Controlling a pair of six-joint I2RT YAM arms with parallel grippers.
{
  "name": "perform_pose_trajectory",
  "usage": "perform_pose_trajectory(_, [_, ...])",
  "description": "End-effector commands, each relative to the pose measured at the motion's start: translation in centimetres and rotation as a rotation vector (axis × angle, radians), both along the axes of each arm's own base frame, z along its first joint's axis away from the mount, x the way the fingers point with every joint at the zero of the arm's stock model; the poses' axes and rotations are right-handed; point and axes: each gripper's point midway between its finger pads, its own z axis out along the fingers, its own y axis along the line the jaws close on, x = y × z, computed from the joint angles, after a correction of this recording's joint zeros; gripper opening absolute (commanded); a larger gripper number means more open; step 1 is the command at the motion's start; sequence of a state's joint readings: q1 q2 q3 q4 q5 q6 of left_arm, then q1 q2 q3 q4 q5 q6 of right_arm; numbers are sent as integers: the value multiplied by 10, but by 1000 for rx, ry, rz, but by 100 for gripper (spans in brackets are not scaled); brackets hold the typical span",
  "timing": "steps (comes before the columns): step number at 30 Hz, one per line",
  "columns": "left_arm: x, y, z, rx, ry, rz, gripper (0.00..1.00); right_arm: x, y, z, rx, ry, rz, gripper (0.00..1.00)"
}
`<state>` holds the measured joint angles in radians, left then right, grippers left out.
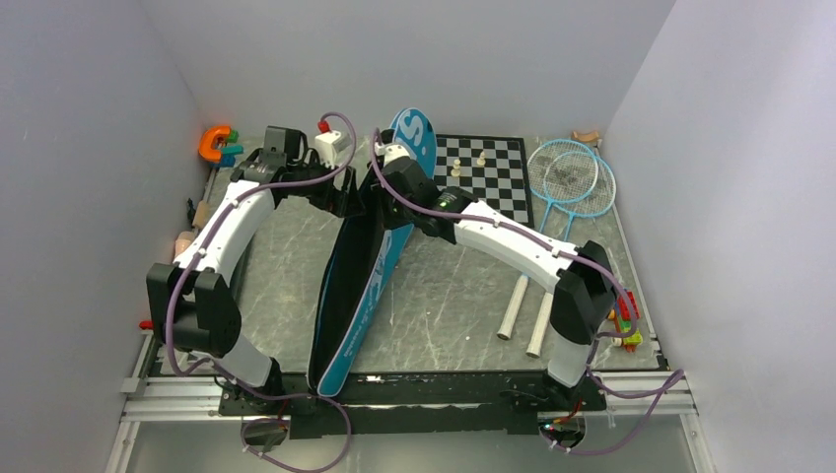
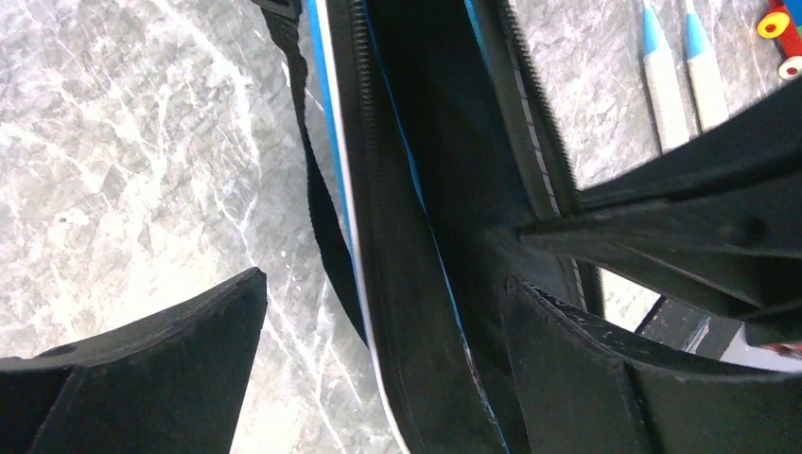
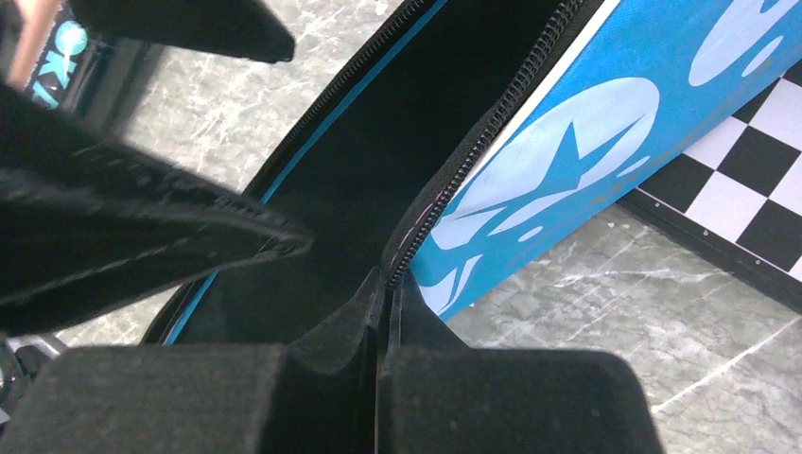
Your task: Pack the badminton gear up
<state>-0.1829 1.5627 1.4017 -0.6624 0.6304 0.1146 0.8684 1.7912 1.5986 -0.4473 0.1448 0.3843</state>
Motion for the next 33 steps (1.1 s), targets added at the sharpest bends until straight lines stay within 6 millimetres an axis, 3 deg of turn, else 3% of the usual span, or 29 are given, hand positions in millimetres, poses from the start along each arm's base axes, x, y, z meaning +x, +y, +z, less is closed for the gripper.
perform_pose_trajectory(1, [13, -8, 1, -20, -54, -50, 91, -7, 13, 55, 138, -114, 73, 0])
perform_pose_trajectory(5, [12, -12, -4, -33, -54, -73, 79, -12, 15, 62, 171, -138, 109, 0])
perform_pose_trajectory(11, [17, -8, 15, -21, -154, -52, 88, -16, 21, 72, 195, -165, 157, 0])
perform_pose_trajectory(15, [27, -3, 26, -15, -179, -25, 81, -18, 29, 81, 230, -183, 203, 0])
perform_pose_trajectory(18, [31, -4, 36, -17, -194, -34, 66, -14, 30, 89, 246, -196, 203, 0])
perform_pose_trajectory(22, [43, 1, 44, 12, -240, 4, 21, -6, 28, 99, 269, -200, 201, 0])
perform_pose_trajectory(23, [45, 4, 44, 27, -245, 18, 15, -3, 26, 99, 270, -200, 196, 0])
perform_pose_trajectory(27, [51, 12, 41, 85, -245, 54, 0, 9, 15, 95, 278, -193, 173, 0])
perform_pose_trajectory(33, [65, 24, 46, 205, -266, 154, 0, 47, -8, 75, 266, -156, 121, 0])
